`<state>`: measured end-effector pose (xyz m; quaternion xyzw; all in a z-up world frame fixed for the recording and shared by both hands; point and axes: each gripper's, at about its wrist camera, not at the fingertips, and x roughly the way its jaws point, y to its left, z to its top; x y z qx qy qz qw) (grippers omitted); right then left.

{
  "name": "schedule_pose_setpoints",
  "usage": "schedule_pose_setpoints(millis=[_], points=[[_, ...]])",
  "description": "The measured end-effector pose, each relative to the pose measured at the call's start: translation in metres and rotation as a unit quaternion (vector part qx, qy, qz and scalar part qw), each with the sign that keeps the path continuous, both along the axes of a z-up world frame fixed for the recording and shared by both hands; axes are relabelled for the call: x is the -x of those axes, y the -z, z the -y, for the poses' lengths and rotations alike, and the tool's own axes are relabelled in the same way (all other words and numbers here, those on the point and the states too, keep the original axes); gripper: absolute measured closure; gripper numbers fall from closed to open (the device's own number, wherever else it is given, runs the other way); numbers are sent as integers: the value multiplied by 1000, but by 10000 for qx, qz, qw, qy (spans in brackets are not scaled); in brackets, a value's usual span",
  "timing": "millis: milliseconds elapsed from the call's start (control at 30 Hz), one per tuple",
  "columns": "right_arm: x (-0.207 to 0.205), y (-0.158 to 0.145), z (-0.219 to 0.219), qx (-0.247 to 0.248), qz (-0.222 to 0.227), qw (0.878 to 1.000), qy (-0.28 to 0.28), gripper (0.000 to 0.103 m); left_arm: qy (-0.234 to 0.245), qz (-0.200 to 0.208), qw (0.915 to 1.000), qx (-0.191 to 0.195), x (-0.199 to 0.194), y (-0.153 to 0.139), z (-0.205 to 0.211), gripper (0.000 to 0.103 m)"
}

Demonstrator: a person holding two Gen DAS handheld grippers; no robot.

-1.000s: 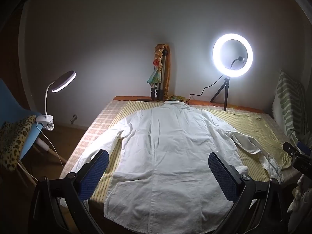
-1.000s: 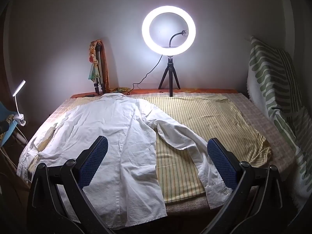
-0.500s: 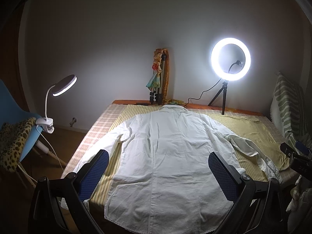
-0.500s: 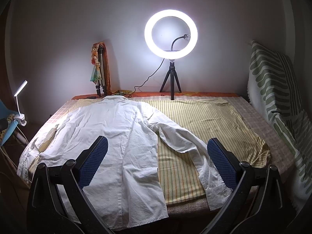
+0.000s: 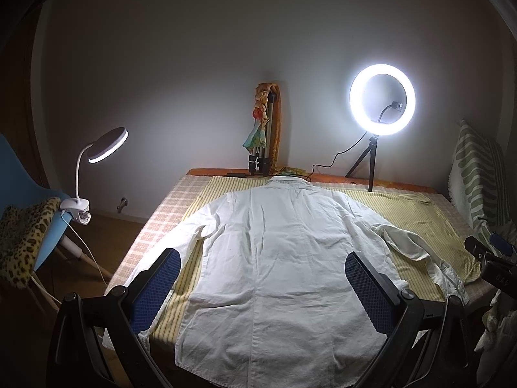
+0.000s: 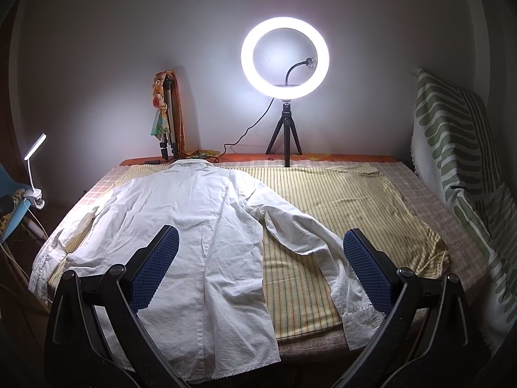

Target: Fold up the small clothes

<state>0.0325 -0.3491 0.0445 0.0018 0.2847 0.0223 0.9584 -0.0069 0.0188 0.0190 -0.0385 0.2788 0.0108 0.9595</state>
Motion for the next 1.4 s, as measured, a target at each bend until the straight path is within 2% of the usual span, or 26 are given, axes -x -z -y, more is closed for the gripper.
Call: schedule_pose_setpoints(millis=[800, 1400], points=[[-1, 1, -1, -3, -1, 10000, 5, 0, -10, 7, 10000, -3, -1, 0, 1, 0], [-6, 6, -9, 2, -56, 10000, -64, 0, -62, 99, 9999, 75, -5, 13, -16, 0]])
